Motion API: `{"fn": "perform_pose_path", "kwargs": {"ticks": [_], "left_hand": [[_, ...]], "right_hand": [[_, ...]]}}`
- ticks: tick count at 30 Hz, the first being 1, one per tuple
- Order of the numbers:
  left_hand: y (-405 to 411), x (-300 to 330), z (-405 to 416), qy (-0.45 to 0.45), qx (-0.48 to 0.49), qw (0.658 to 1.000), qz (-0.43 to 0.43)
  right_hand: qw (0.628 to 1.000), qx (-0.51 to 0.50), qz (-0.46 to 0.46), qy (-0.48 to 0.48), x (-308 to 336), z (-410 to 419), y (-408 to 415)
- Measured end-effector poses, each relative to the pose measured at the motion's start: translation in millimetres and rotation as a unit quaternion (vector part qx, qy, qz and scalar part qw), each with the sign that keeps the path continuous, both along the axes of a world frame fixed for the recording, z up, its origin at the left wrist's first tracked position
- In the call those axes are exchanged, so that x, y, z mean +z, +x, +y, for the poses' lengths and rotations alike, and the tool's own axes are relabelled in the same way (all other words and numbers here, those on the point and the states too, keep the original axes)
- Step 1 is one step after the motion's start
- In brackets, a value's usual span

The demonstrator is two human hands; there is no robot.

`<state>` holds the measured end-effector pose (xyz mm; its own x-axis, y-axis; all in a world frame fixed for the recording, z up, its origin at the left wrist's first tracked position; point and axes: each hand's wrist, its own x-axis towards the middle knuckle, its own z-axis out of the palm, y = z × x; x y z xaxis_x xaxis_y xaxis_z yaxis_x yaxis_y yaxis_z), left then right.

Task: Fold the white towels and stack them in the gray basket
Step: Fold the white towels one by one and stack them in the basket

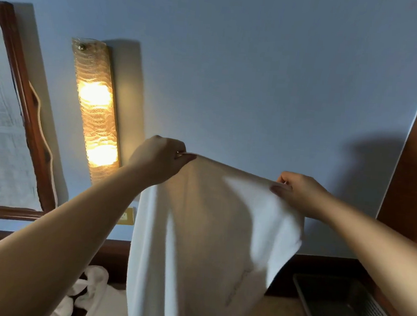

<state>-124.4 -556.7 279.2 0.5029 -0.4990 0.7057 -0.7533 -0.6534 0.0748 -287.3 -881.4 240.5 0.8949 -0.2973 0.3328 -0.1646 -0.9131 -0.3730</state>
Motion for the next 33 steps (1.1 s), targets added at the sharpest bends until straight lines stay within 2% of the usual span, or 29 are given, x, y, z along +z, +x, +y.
{"fn": "perform_pose_path", "kwargs": {"ticks": [4,8,16,21,24,30,33], "left_hand": [[10,-10,11,0.004,0.021,0.999,0.05],[8,-25,10,0.019,0.015,0.997,0.079],[21,-58,15,0.063,-0.032,0.994,-0.079],[27,-83,15,0.065,-0.034,0.993,-0.093],[29,-92,16,0.062,-0.036,0.995,-0.072],[2,-98,1,-0.025,-0.031,0.999,-0.009],[-31,-106,-7,-0.028,-0.054,0.998,0.034]], "right_hand": [[0.991,-0.002,0.053,-0.126,21,-13,-11],[0.99,-0.011,0.041,-0.134,22,-30,-15],[0.994,-0.015,0.023,-0.103,16,-54,-16],[0.995,-0.024,0.033,-0.096,6,-56,-19],[0.994,-0.038,0.036,-0.098,2,-56,-22],[0.977,-0.12,0.076,-0.16,-23,-34,-22],[0.972,-0.166,0.121,-0.11,-49,-20,-28]]}}
